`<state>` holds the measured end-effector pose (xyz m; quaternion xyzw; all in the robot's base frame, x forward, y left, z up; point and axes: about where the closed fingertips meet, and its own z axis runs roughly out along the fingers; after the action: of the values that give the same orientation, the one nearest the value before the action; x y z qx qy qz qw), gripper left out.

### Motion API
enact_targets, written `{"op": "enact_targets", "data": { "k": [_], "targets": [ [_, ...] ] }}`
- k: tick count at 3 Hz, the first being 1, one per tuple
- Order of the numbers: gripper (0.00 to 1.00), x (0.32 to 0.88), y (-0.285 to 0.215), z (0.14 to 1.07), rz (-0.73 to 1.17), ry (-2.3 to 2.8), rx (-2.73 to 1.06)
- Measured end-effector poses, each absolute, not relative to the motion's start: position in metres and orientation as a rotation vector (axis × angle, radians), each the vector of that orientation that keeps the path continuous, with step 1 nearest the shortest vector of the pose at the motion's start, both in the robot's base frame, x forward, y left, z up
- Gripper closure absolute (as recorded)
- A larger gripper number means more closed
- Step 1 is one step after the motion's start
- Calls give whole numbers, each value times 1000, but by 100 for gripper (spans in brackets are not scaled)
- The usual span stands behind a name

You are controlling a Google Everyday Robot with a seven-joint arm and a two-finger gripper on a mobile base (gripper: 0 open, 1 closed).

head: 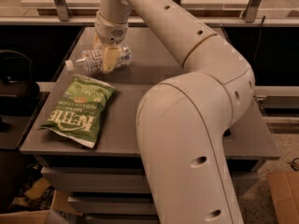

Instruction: Move blue plastic bottle near green jalapeno chip bag

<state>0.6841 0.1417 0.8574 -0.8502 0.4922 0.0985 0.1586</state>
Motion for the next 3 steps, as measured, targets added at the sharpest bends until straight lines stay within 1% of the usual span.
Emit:
{"op": "enact_targets", "data": {
  "k": [1,3],
  "targets": [
    [0,685,143,858,282,1384,-2441],
    [0,685,146,859,290,1349,-2457]
  ]
}}
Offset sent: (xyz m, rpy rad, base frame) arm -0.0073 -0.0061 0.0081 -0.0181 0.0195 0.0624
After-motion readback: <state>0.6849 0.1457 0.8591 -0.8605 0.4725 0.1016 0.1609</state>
